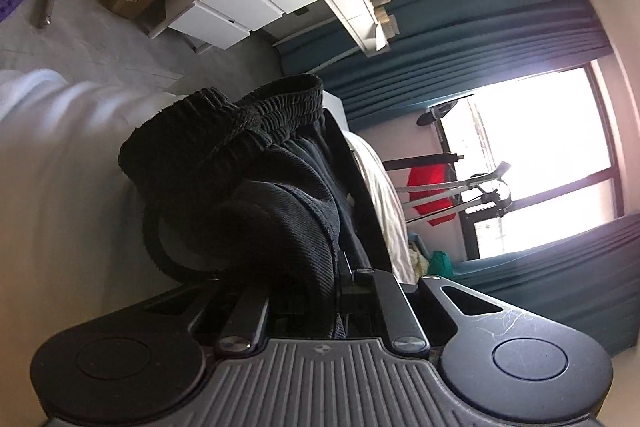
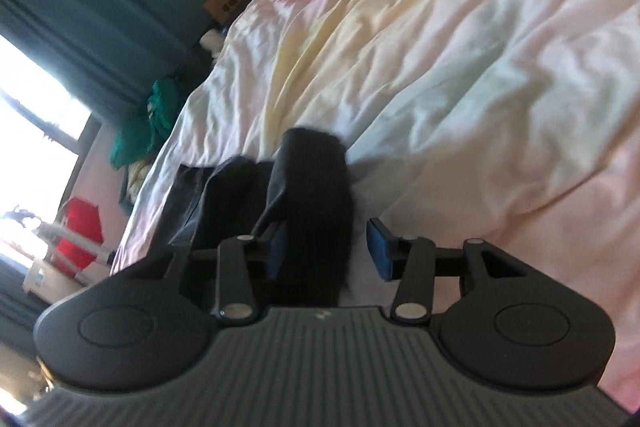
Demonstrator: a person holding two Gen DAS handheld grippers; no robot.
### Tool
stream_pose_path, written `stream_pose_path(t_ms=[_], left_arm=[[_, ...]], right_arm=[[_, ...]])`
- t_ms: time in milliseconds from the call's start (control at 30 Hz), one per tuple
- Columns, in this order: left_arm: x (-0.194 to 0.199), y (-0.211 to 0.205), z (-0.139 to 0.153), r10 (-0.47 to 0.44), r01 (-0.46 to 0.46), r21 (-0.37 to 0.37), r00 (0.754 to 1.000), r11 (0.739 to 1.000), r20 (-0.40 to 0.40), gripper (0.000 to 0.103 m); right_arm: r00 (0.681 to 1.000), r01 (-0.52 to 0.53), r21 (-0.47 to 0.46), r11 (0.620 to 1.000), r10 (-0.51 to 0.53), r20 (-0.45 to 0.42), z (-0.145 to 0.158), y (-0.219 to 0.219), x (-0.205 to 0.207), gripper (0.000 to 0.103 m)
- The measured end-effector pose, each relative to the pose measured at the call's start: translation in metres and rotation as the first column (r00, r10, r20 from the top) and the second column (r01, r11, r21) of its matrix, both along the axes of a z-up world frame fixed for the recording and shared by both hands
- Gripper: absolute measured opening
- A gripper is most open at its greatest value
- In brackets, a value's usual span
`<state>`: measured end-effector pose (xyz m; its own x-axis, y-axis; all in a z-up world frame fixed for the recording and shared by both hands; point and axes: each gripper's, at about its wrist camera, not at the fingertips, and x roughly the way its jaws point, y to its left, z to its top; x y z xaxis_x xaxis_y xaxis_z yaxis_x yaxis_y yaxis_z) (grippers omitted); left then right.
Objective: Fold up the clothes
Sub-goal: 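Grasp the ribbed waistband with the left tool while the right tool holds the leg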
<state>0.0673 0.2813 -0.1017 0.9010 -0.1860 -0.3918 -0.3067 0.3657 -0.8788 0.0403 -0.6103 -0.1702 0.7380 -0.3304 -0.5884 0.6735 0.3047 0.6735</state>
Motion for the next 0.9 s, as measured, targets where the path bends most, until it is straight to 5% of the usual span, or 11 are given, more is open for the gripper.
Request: stream_pose_path(t_ms=[100, 333, 400, 467, 767, 900], left_arm=[[0.003, 0.001, -0.002, 0.004, -0.004, 0.003, 1.000, 1.000, -0.014, 0.011], [0.011, -0.002, -0.006, 0.001, 0.001, 0.038, 1.000, 0.999, -0.031, 0.011], [0.015, -0.003, -0.007, -0.007, 0.009, 0.056, 0.999, 0.998, -0.045, 0.011], [0.016, -0.003, -0.009, -0.003, 0.006, 0.061, 0.999, 0.998, -0.049, 0.011], [0.010, -0.002, -0.010, 0.010, -0.008, 0.035, 0.999, 0.999, -0.045, 0.011], [-0.003, 0.002, -0.017, 0.018, -0.020, -0.045, 0.998, 0.999, -0.059, 0.011]], right_arm=[[0.998, -0.054, 0.023, 0.998, 0.055, -0.016, -0.010, 0.001, 0.014, 0.047], [0.992, -0.127, -0.093, 0.988, 0.127, -0.010, -0.006, 0.015, 0.042, 0.046], [0.989, -0.145, -0.098, 0.985, 0.142, -0.031, -0.006, 0.019, 0.051, 0.031], [0.986, -0.156, -0.124, 0.980, 0.147, -0.075, -0.005, 0.025, 0.057, 0.005], [0.999, 0.026, -0.180, 0.983, -0.021, 0.032, 0.023, 0.019, 0.011, 0.003], [0.999, -0.042, -0.141, 0.989, 0.044, 0.014, 0.018, 0.013, -0.013, 0.003]])
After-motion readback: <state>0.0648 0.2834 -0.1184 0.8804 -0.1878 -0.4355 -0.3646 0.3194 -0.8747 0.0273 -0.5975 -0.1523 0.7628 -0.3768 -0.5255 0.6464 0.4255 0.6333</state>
